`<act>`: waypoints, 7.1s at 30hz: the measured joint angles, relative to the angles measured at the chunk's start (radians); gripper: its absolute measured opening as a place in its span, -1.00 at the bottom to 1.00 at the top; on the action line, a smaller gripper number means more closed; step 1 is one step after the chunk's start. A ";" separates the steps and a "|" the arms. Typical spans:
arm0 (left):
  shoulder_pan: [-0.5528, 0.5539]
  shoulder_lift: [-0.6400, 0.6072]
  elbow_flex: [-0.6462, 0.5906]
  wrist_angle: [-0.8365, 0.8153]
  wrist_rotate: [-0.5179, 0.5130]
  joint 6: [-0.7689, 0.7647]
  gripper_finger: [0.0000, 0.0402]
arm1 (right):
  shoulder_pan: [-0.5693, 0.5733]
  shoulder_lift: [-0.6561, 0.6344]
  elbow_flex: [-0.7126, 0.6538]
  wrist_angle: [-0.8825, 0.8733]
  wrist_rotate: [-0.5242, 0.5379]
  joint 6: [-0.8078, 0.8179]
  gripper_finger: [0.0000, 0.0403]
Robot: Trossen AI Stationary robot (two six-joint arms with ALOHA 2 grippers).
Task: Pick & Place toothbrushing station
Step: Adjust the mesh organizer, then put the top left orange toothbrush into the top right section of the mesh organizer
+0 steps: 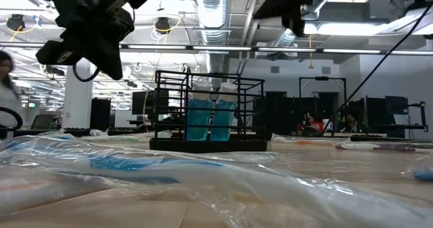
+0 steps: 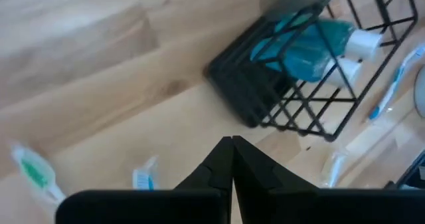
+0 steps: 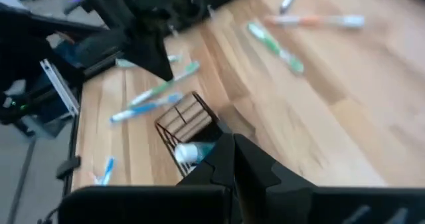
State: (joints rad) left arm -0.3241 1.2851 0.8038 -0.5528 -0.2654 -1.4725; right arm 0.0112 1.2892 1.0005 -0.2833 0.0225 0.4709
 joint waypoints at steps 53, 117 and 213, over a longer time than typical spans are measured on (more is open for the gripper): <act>0.181 0.171 -0.131 0.428 0.183 0.108 -1.00 | -0.166 0.301 -0.252 0.444 -0.243 0.210 -1.00; 0.426 0.032 -0.131 0.240 0.235 0.354 -1.00 | -0.185 0.103 -0.253 0.300 -0.205 0.157 -1.00; 0.987 0.310 -0.053 0.013 0.202 1.308 -0.59 | -0.228 -0.025 -0.036 0.119 -0.122 0.291 -1.00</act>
State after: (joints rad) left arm 0.6630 1.5951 0.7506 -0.5398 -0.0639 -0.1650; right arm -0.2165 1.2640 0.9642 -0.1638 -0.0994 0.7616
